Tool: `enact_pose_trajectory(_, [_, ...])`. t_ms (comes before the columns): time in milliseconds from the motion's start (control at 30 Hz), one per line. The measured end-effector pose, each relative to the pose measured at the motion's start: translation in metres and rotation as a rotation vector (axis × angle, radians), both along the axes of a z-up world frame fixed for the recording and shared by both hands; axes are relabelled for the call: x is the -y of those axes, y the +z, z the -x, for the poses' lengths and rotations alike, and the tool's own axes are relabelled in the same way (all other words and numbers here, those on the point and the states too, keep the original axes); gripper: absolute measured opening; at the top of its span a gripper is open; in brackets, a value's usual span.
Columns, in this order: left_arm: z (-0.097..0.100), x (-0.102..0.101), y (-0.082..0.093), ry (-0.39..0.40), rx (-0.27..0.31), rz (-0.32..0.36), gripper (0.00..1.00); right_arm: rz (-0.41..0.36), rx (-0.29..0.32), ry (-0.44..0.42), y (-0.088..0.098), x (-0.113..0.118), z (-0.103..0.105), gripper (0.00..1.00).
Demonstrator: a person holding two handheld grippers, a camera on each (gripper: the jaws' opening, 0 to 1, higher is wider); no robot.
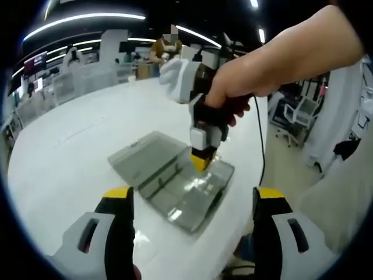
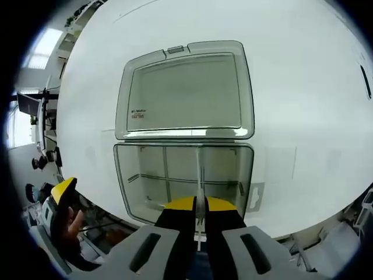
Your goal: Insert the divider into the dual guide fixture by aligning both edges with the guide slots and pushing it downward to the bottom, including one-sided entry, uneven engagement, binding, and posture correction.
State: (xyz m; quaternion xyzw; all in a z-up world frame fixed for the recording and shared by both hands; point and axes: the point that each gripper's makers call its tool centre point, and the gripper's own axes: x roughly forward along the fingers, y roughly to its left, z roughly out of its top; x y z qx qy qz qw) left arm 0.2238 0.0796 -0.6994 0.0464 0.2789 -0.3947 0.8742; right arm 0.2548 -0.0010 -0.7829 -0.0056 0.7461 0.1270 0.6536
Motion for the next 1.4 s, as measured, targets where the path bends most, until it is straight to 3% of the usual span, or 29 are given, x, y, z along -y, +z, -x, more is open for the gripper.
enact_pose_trajectory(500, [0.000,-0.001,0.001,0.000,0.003,-0.008,0.81,0.010,0.012,0.076,-0.009,-0.001,-0.004,0.00])
enact_pose_trajectory(1400, [0.002,0.004,0.002,-0.005,0.004,-0.005,0.80,-0.005,0.007,0.065,0.006,-0.001,0.000,0.00])
